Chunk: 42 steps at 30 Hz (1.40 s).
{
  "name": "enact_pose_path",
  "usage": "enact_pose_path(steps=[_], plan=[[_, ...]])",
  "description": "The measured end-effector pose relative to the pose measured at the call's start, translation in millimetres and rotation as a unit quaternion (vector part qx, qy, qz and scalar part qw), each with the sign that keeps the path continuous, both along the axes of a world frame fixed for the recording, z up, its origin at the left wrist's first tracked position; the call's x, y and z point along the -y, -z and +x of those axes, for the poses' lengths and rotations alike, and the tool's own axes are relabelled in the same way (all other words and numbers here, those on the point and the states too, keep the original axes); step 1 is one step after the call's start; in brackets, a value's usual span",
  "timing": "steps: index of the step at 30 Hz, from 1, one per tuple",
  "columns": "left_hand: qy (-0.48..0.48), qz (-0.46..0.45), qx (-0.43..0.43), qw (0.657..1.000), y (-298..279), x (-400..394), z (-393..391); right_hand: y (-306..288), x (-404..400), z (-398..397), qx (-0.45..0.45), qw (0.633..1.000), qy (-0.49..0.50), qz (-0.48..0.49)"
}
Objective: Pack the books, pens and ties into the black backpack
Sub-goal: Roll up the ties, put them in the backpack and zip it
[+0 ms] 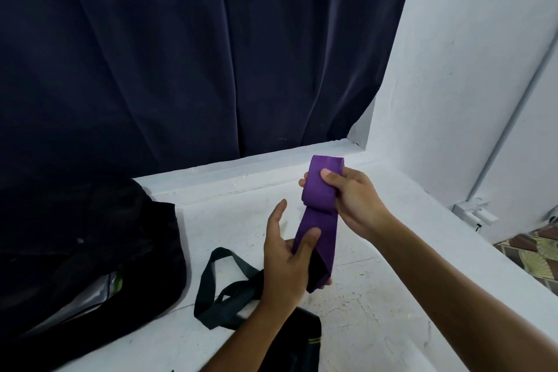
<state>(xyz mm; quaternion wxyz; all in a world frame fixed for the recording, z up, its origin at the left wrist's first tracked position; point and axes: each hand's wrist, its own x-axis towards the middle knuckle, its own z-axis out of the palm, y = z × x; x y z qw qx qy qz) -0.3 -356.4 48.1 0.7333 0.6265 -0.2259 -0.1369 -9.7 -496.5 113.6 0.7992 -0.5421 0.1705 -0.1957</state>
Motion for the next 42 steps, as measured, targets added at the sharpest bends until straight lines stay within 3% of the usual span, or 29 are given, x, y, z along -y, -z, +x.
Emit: enact_pose_path(steps=[3,6,10,15,18,20,22,23,26,28,37,42], plan=[[-0.031,-0.017,-0.023,0.999,-12.4,-1.3,-0.6,12.4,-1.1,-1.3,-0.033,0.979,0.006,-0.2],[-0.049,-0.062,-0.078,0.994,-22.8,-0.8,1.1,17.2,2.2,-2.5,-0.036,0.959,-0.024,-0.279],[-0.049,-0.122,-0.178,0.975,-38.0,3.2,8.9,20.8,0.5,-8.3,-0.036,0.965,-0.103,-0.237],[0.03,-0.195,-0.285,0.938,-49.0,-1.0,24.6,25.6,10.7,-18.1,-0.001,0.957,-0.274,-0.096],[0.037,-0.176,-0.231,0.956,-50.8,-4.0,34.3,27.1,16.0,-23.6,-0.02,0.951,-0.297,-0.089],[-0.017,-0.091,-0.068,0.993,-47.9,-6.0,42.6,27.8,17.0,-26.5,-0.035,0.946,-0.311,-0.078],[-0.035,0.007,0.097,0.995,-41.2,-10.2,52.7,25.8,16.6,-29.1,-0.04,0.934,-0.351,-0.06],[-0.002,0.036,0.12,0.992,-38.8,-13.1,55.9,24.4,16.0,-30.3,-0.038,0.925,-0.375,-0.054],[0.185,0.047,0.012,0.982,-37.2,-16.8,55.5,20.0,12.4,-31.3,-0.02,0.895,-0.444,-0.048],[0.237,0.001,-0.083,0.968,-32.5,-15.6,49.4,18.1,9.4,-30.5,-0.018,0.884,-0.465,-0.048],[0.12,-0.112,-0.242,0.956,-21.1,-3.8,38.9,15.1,3.6,-29.5,-0.06,0.944,-0.314,-0.081],[0.095,-0.135,-0.261,0.951,-24.4,-5.6,42.7,7.0,-5.0,-31.0,-0.043,0.963,-0.191,-0.186]])
